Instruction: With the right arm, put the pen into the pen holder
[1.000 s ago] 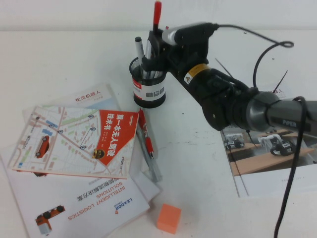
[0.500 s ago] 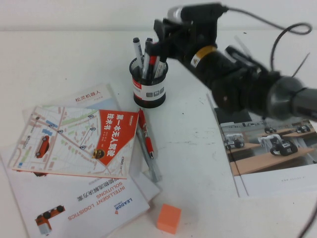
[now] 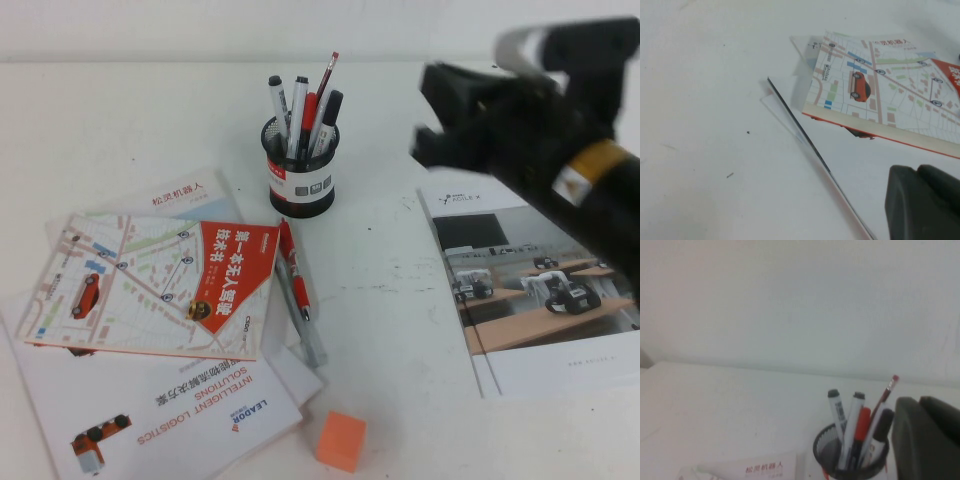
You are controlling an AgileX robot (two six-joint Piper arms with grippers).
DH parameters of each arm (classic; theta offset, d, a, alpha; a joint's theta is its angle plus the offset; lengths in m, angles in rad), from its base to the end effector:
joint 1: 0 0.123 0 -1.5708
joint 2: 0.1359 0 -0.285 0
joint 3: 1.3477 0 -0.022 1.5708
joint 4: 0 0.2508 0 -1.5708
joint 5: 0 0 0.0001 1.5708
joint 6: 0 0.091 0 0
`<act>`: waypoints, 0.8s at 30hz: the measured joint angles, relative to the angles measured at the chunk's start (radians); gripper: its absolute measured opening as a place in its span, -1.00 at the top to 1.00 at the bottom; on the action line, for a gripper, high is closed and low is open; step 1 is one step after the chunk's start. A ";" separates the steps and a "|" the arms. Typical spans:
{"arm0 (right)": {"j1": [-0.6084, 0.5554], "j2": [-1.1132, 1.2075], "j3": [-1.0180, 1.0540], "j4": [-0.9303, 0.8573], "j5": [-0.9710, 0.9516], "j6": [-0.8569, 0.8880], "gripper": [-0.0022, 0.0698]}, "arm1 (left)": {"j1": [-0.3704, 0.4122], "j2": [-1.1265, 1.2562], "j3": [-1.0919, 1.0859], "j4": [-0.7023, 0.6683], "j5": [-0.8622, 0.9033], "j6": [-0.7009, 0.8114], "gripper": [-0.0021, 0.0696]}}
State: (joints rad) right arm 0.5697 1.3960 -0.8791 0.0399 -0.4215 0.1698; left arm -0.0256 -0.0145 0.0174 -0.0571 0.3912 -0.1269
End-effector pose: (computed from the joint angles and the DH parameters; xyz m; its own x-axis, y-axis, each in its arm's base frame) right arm 0.2678 0.1698 0.3224 -0.1146 0.1697 -0.9788 -0.5130 0.8337 0.2046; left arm 0.0518 -0.0033 0.1730 -0.3049 -0.1709 -0.9369 -0.0083 0.9842 -0.1769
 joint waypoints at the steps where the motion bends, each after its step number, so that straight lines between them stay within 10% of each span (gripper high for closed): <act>1: 0.000 -0.031 0.033 -0.005 0.004 0.000 0.99 | 0.000 0.000 0.000 0.000 0.000 0.000 0.95; 24: -0.004 -0.536 0.237 -0.155 0.602 -0.002 0.99 | 0.000 0.000 0.000 0.000 0.000 0.000 0.95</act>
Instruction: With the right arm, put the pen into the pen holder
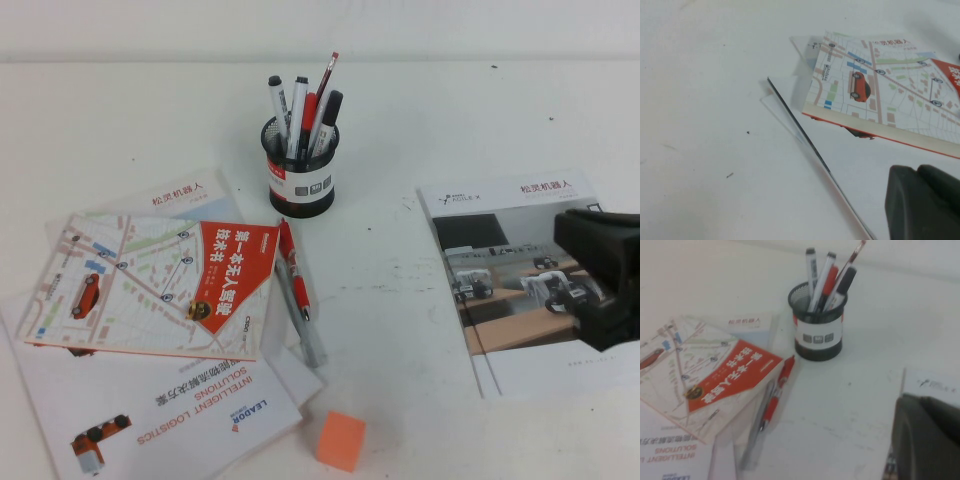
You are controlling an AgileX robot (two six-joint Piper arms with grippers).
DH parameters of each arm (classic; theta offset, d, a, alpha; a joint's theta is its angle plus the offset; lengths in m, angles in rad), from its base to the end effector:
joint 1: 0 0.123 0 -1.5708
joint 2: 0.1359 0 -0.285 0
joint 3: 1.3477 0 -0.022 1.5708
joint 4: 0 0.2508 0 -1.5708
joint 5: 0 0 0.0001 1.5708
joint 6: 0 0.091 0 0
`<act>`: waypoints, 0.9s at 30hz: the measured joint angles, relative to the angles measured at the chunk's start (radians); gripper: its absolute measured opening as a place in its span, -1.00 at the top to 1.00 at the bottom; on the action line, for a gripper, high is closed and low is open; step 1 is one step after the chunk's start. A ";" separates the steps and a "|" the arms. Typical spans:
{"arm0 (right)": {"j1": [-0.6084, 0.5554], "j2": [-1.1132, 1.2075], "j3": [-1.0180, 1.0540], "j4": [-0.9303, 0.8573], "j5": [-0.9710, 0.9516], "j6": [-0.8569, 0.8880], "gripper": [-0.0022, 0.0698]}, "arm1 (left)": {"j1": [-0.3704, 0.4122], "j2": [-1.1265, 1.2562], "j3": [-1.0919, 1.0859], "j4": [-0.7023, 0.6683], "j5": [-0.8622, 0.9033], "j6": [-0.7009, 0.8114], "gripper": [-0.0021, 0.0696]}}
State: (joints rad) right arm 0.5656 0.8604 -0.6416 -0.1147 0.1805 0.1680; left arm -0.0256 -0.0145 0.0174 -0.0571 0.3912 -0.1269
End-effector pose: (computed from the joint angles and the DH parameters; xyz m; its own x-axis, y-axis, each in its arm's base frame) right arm 0.1557 0.0966 0.3232 -0.2865 -0.1166 -0.9509 -0.5043 0.8623 0.0462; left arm 0.0518 -0.0033 0.1730 -0.3049 -0.1709 -0.9369 -0.0083 0.9842 -0.1769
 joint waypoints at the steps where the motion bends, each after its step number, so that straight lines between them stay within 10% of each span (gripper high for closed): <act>1: 0.000 -0.009 0.003 -0.011 -0.005 0.000 0.99 | 0.000 0.000 0.000 0.000 0.000 0.000 0.95; 12: -0.015 -0.185 0.247 0.012 -0.172 -0.002 0.99 | 0.000 0.000 0.000 0.000 0.000 0.000 0.95; 27: -0.446 -0.727 0.576 0.044 -0.186 -0.002 0.99 | 0.000 0.000 0.000 0.000 0.000 0.000 0.95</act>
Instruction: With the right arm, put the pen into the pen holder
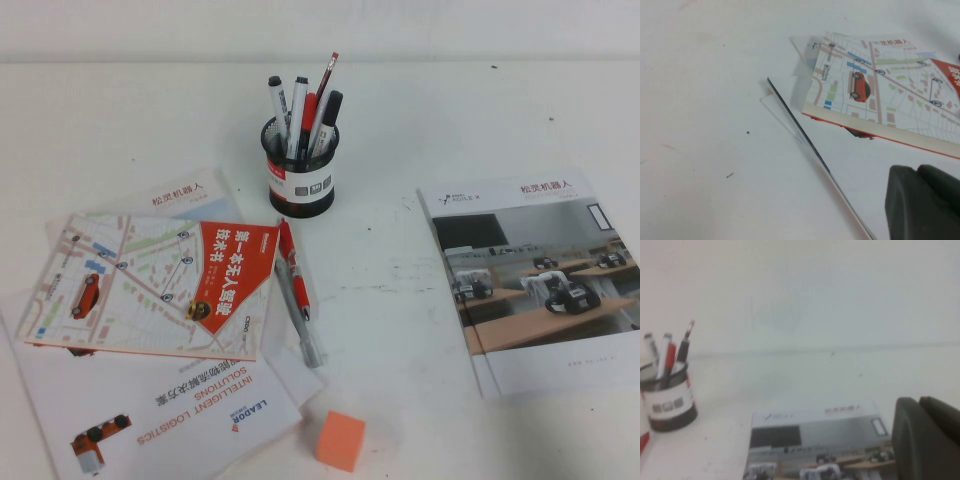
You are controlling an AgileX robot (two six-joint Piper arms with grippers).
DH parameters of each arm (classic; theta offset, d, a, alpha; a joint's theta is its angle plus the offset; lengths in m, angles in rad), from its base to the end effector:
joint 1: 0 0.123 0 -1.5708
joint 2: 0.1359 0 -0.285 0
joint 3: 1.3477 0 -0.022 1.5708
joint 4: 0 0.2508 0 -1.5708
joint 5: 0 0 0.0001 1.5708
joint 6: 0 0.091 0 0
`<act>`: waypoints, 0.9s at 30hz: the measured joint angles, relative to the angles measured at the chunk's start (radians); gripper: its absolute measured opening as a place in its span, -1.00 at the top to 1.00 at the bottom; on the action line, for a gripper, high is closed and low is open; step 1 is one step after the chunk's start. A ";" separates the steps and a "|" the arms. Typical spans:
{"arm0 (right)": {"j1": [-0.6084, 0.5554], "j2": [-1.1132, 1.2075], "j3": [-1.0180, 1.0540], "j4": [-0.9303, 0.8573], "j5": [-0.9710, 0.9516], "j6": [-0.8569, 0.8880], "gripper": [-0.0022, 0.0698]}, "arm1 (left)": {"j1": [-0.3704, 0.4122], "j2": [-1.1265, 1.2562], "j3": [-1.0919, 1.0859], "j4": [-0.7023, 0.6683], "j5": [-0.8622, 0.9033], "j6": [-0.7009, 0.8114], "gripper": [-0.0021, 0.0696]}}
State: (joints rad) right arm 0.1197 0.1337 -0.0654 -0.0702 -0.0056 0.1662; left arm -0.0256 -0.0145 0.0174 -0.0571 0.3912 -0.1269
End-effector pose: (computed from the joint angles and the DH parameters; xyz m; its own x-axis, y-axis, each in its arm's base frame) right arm 0.0661 0.0080 0.2278 0.0127 0.0981 -0.9951 -0.1216 0.9879 0.0958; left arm 0.0518 -0.0033 0.1730 -0.3049 -0.1709 -0.9369 -0.0083 0.9842 -0.1769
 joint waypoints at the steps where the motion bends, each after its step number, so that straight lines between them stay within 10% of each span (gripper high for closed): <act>1: -0.014 -0.020 0.005 0.002 0.000 0.000 0.99 | 0.000 0.000 0.000 0.000 0.000 0.000 0.95; 27: -0.026 -0.142 0.092 0.163 0.343 -0.080 0.99 | 0.000 0.000 0.000 0.000 0.000 0.000 0.95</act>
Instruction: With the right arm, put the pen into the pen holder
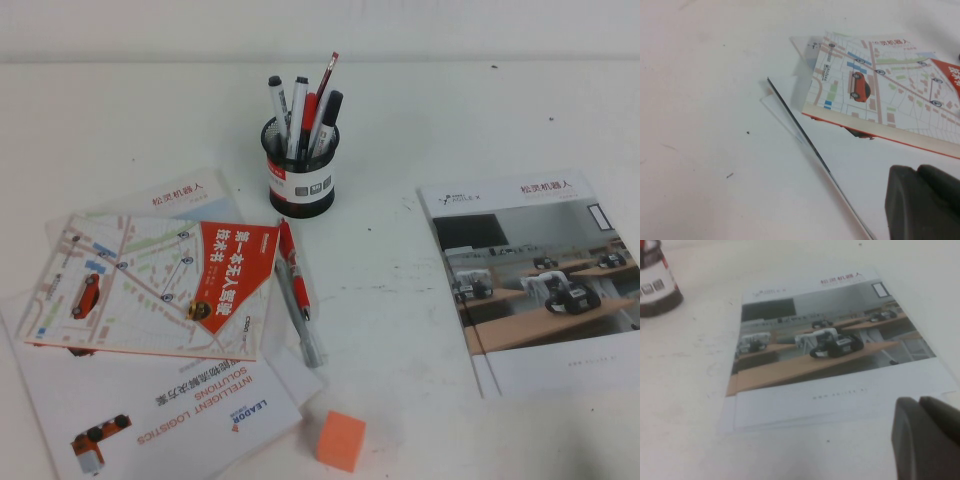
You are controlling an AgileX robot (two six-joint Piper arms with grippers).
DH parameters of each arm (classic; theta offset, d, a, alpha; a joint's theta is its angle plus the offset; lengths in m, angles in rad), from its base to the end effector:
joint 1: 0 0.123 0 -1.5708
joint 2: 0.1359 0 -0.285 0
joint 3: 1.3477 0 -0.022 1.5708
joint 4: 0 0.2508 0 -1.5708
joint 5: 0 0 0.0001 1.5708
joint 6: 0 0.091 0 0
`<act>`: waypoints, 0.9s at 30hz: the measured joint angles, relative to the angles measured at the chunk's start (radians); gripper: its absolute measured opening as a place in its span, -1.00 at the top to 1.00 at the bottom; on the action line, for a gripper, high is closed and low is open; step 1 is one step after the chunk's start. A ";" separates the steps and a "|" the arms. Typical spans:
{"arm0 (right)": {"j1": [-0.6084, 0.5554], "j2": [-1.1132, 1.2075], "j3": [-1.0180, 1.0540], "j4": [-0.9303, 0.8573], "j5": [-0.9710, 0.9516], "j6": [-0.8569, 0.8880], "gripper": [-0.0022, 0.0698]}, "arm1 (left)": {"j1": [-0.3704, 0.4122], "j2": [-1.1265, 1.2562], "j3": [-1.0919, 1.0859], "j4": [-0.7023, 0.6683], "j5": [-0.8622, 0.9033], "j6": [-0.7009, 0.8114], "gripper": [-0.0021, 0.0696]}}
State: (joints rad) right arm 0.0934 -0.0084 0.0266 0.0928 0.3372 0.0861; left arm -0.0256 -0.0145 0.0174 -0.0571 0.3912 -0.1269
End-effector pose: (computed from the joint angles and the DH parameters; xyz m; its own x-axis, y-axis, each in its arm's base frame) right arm 0.0532 0.0078 0.1744 -0.2798 0.1473 -0.9487 -0.0754 0.9817 0.1747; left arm 0.0518 -0.0033 0.1730 -0.3049 -0.1709 -0.9369 -0.0083 0.9842 -0.1769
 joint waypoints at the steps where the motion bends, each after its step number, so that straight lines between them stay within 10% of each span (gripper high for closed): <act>1: 0.000 0.000 0.000 -0.017 0.007 0.000 0.99 | 0.000 0.000 0.000 0.000 0.000 0.000 0.95; 27: 0.000 0.000 0.000 -0.054 0.012 -0.002 0.99 | 0.000 0.000 0.000 0.000 0.000 0.000 0.95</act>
State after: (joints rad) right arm 0.0934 -0.0084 0.0266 0.0393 0.3494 0.0842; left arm -0.0256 -0.0145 0.0174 -0.0571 0.3912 -0.1269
